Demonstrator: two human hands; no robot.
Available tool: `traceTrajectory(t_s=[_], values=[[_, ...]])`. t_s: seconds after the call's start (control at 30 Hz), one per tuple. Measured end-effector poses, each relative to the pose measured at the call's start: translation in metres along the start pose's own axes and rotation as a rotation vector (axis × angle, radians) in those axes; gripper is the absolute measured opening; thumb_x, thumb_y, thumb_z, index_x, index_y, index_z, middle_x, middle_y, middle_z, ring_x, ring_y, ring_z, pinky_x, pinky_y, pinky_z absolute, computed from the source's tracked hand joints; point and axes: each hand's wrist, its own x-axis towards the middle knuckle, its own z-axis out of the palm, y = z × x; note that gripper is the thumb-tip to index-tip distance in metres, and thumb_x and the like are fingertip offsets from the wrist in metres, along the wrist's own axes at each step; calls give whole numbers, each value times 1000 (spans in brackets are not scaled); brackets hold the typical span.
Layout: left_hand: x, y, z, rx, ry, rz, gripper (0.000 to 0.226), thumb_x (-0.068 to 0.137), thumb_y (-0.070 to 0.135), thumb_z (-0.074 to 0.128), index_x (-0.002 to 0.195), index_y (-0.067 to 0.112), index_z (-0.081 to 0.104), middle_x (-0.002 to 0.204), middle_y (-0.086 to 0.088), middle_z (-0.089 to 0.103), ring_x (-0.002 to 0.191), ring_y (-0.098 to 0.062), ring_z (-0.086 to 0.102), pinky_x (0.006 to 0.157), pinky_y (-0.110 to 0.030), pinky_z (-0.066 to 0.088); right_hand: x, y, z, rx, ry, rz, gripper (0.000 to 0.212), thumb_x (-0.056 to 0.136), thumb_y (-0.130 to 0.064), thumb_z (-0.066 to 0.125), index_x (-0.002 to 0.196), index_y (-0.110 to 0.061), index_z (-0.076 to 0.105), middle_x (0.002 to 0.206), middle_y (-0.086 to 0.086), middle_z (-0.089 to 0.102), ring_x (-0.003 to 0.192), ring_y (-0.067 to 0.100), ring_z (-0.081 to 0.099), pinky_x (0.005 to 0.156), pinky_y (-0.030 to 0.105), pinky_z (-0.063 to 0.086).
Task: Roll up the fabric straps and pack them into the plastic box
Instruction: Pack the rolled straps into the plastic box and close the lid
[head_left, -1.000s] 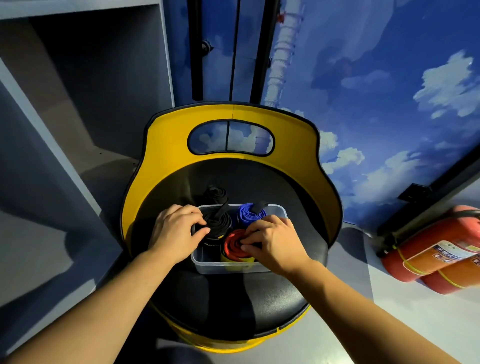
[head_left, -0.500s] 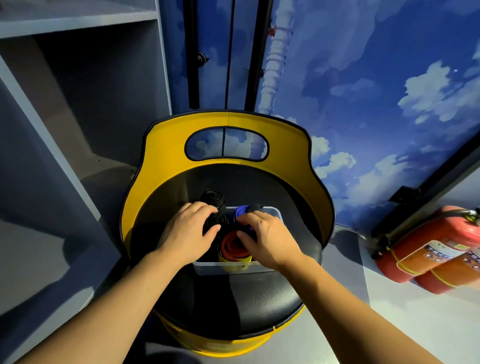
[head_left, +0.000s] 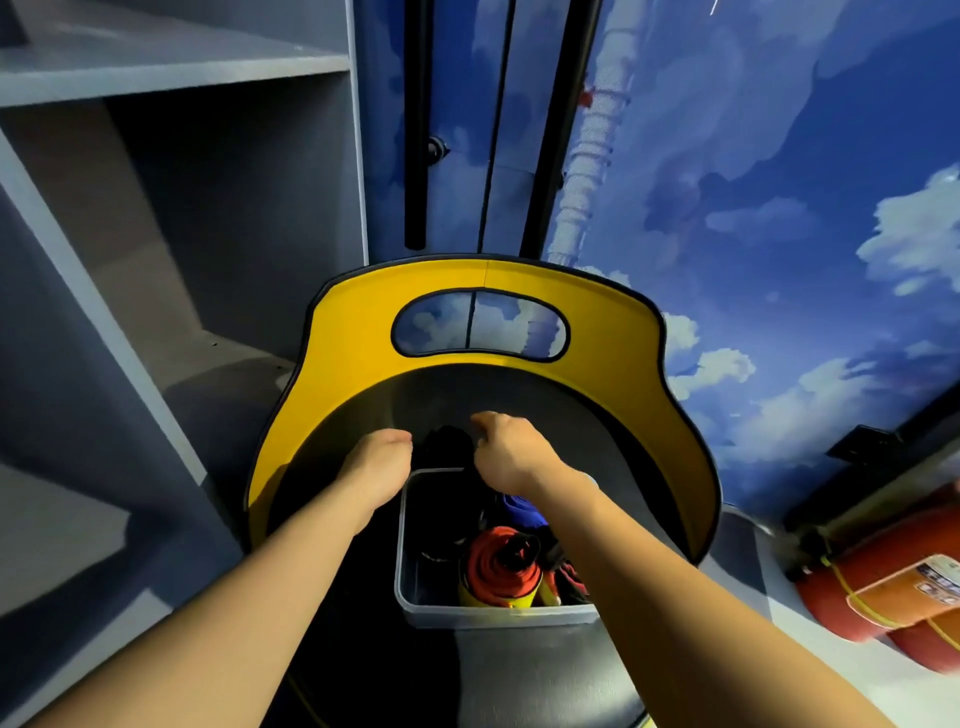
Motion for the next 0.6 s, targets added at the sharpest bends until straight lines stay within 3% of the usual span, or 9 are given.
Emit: traceTrajectory(t_s=[0.1,0.2,0.33,0.4,0.5,0.6], values=[[9,0,11,-15,-47,17,37,103,20,49,138,14,59,146,-6,55,135,-24,48,113,-32,34,15,-5,5,-40,-142,27,55,93,-14,44,148,-12,42,149,15,48,135,33,45,110,40,41],[11,-2,19,-55,-44,16,37,102,19,53,138,11,59,140,-7,58,131,-24,51,104,-27,34,19,-7,9,6,-163,8,48,94,-11,43,143,-10,48,145,15,51,133,31,47,106,35,41],[6,2,18,-133,-19,34,33,101,17,52,130,14,66,120,-5,65,112,-21,55,95,-27,38,16,-11,8,96,-114,-38,42,91,-9,45,130,-12,59,129,14,63,117,30,59,90,32,49],[2,9,12,-172,2,52,35,97,20,55,130,17,67,118,-1,65,115,-22,58,101,-30,41,12,-13,2,117,-54,-69,44,90,-9,47,132,-15,59,125,13,66,115,31,61,84,28,46],[0,16,2,-234,33,98,55,77,30,55,131,21,66,125,0,67,119,-25,61,110,-43,44,5,-17,-13,163,52,-118,57,89,-10,53,145,-16,50,136,12,62,124,29,57,94,26,44],[-13,27,-4,-232,25,161,56,78,22,53,132,25,65,125,8,66,119,-21,61,108,-45,46,-7,-19,-26,119,147,-205,72,80,-15,73,148,-14,46,133,14,60,118,30,57,98,31,45]])
